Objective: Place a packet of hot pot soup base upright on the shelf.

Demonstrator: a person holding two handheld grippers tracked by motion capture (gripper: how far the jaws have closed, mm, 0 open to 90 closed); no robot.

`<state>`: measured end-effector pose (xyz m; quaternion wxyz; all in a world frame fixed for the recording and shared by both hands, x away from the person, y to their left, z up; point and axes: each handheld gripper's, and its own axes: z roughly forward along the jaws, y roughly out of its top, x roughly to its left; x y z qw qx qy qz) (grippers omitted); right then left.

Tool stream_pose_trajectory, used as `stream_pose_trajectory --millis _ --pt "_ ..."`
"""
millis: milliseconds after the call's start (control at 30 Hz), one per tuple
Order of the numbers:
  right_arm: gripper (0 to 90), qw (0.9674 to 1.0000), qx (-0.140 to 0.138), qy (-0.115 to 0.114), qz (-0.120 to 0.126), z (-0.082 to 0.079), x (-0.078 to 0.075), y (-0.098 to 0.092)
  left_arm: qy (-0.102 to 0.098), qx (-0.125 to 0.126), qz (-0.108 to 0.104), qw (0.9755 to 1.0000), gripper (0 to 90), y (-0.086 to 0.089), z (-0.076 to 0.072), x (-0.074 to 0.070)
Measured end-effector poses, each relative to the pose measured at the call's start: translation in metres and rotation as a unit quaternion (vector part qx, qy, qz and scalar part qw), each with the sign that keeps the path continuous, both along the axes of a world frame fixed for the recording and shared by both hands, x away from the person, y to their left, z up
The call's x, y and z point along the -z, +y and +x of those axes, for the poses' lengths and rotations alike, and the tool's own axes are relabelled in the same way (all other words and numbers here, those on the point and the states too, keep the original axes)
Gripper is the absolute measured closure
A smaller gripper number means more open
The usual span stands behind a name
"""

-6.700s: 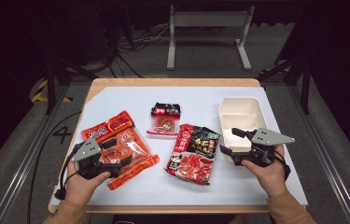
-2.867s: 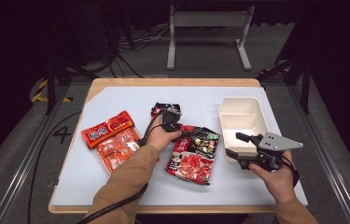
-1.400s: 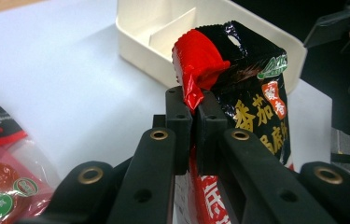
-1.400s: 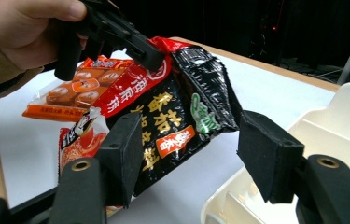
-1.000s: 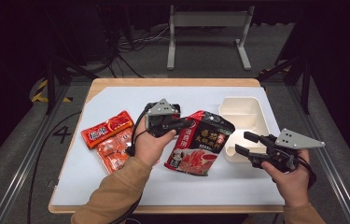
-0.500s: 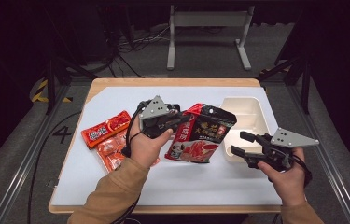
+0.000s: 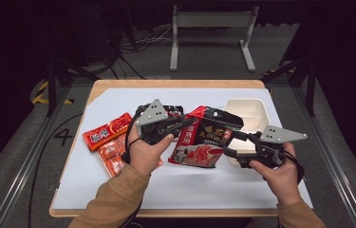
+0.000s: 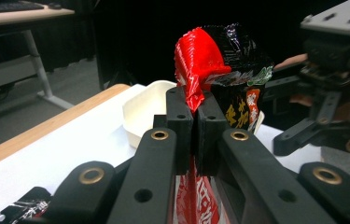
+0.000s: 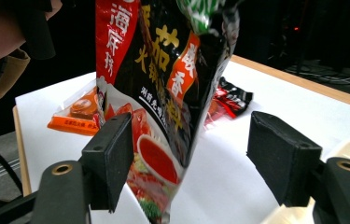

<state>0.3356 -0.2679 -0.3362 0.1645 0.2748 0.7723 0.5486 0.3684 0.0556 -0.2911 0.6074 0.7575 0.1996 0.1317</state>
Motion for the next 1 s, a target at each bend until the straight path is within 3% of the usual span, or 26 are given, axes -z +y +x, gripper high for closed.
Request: stream_pose_trajectory --millis 300,633,733,867,1000 --pt "33.2 0.9997 -0.025 0.006 0.007 0.012 -0.003 0.024 0.004 0.008 -0.013 0.9999 86.8 0.004 -0.006 0.004" --pt "38.7 0.9985 -0.046 0.024 0.019 0.020 0.003 0.038 0.009 0.009 -0.026 0.9996 86.8 0.007 -0.010 0.012" --pt "42.6 0.9980 -0.051 0.032 0.020 0.022 0.006 0.039 0.011 0.003 -0.033 0.9994 86.7 0.009 -0.010 0.017" --pt "60.9 0.9972 -0.060 0.042 0.013 0.023 0.009 0.041 0.015 0.002 -0.034 0.9993 86.7 0.011 -0.011 0.021" --pt "69.7 0.9968 -0.067 0.042 0.006 0.023 0.010 0.041 0.017 0.003 -0.035 0.9992 86.4 0.012 -0.010 0.022"
